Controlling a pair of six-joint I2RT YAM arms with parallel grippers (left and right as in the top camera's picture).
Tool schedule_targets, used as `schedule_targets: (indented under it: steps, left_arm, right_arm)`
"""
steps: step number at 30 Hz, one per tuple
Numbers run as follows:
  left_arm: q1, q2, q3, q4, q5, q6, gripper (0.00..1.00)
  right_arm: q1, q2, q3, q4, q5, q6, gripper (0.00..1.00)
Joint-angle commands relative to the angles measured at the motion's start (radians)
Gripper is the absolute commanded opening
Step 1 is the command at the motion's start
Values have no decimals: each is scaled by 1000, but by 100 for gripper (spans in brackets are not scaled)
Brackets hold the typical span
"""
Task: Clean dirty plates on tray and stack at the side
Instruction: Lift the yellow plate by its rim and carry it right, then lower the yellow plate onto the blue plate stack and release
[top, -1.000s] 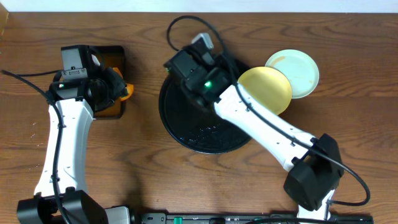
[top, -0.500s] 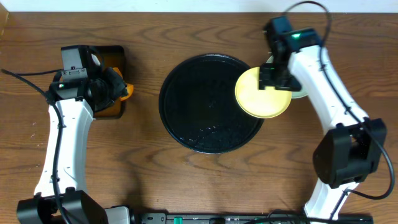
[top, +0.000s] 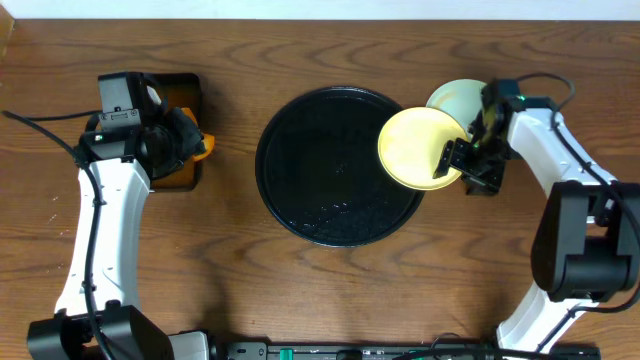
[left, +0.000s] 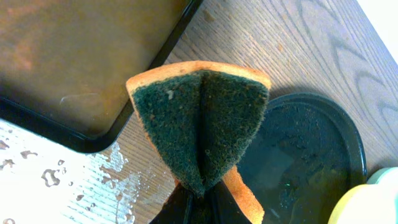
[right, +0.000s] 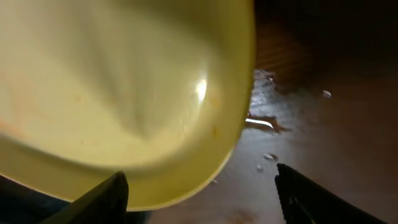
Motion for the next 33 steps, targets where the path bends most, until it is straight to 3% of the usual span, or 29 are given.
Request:
schedule_targets:
  steps: [1,6,10,20,33]
  left_arm:
    - [1,5,-5,0,-6,29,8]
    - [1,5,-5,0,-6,28,7]
    - [1,5,-5,-1,-6,29,8]
    - [1,5,-5,-1,-6,29,8]
    - [1,5,-5,-1,-6,28,8]
  right_arm:
    - [-86,-9,-46,47,-160,-38,75]
    - [-140,-9,-83,120,-184,-39,74]
    - [-148,-8,-132,211,-242,-38,62]
    - [-169,-8,-309,521,-439,10,61]
    - [-187,-8,-411,727,-449,139,23]
